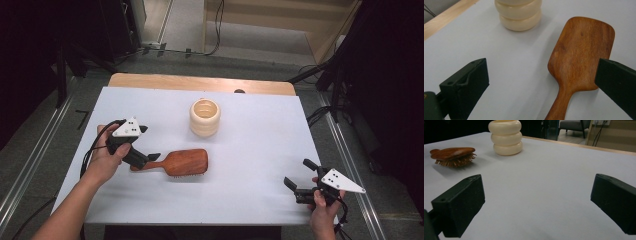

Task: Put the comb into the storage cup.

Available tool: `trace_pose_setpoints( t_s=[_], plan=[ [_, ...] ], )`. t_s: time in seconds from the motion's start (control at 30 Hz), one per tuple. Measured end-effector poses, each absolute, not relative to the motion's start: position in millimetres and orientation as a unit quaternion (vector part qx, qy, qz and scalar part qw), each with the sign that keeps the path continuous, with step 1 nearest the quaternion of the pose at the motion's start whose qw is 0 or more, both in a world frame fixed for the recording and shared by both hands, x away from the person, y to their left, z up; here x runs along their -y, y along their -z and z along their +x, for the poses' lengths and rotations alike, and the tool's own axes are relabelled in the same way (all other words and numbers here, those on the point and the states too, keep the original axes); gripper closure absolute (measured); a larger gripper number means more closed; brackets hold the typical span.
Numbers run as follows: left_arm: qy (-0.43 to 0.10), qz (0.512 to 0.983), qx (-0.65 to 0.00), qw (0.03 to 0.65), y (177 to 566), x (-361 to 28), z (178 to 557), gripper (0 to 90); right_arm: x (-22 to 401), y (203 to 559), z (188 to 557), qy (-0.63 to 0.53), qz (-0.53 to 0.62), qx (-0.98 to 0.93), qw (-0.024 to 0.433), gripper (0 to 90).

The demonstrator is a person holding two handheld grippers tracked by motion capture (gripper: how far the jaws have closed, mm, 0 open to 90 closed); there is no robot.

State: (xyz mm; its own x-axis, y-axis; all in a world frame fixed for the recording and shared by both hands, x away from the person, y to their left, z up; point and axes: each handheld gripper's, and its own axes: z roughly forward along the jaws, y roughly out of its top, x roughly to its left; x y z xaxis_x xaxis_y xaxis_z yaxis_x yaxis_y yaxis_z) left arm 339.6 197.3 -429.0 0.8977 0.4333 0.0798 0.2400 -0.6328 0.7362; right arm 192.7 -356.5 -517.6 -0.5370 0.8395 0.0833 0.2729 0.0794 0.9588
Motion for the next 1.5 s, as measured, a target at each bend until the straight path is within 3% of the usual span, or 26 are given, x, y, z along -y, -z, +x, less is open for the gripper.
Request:
trace_pose_setpoints(
  t_s=[0.6,0.87,1.33,1.43,1.5],
  plan=[
    [-0.092,0.951,-0.134,0.263,444,-169,339,0.0,357,518,193,-0.545,0.404,-0.687,0.260,0.0],
    [-0.074,0.957,-0.125,0.249,452,-162,336,0.3,356,518,193,-0.545,0.402,-0.688,0.261,0.0],
    [-0.061,0.971,-0.107,0.207,465,-157,331,22.9,356,518,194,-0.544,0.402,-0.688,0.260,0.0],
    [-0.059,0.971,-0.102,0.206,466,-156,331,34.5,356,518,194,-0.544,0.402,-0.689,0.261,0.0],
    [-0.061,0.973,-0.096,0.202,467,-156,330,37.8,356,518,194,-0.544,0.403,-0.689,0.261,0.0]
  ],
)
